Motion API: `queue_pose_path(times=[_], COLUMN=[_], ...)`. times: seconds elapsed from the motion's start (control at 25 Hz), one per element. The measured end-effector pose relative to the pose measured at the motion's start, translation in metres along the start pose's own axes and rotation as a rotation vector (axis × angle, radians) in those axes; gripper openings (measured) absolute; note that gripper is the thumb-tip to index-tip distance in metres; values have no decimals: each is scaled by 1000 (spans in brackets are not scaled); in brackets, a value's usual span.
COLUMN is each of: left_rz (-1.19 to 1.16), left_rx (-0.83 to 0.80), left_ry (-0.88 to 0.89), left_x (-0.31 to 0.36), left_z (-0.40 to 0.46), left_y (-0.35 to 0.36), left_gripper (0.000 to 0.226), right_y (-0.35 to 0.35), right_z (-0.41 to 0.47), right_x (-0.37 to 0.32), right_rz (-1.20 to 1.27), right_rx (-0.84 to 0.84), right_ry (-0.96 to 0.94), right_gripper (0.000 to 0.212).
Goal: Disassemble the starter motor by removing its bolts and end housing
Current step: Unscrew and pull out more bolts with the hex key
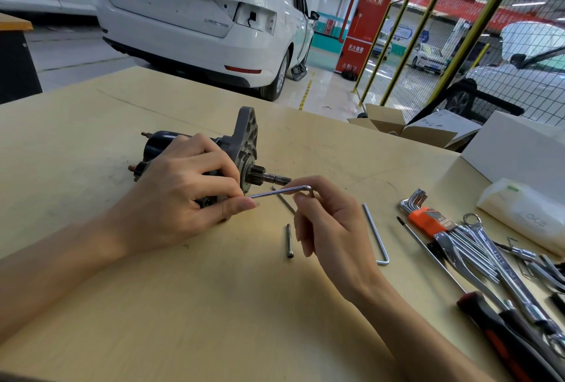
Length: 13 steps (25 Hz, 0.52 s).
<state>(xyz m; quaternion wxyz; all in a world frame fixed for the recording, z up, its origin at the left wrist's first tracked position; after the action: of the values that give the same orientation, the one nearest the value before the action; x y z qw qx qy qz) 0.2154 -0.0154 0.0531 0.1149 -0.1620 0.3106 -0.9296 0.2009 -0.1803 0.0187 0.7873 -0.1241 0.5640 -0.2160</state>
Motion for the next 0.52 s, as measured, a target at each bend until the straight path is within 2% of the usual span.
queue_pose_path(times=[0.16, 0.52], left_rz=[-7, -38], left_rx=[6, -12], left_ry=[1, -14], left_x=[0, -1], left_z=[-1, -1], left_y=[0, 0], left_gripper=[38, 35], right_y=[-4, -2], right_z=[1, 1], right_x=[1, 1], right_rz=[-10, 2], right_rx=[31, 13], right_ry=[17, 6], right_gripper=[22, 26])
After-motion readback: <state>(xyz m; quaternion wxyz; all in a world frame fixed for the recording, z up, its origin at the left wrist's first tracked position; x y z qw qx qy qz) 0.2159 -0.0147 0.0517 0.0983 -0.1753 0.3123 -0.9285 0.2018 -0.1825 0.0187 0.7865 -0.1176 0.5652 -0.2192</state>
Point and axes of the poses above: each hand's wrist, its own z-axis towards the middle knuckle, its own y-axis out of the palm, x = y × z, the point moved 9 cm from there along z, towards the middle knuckle, and after that the axes turned 13 degrees about -z, right-handed, at the moved point
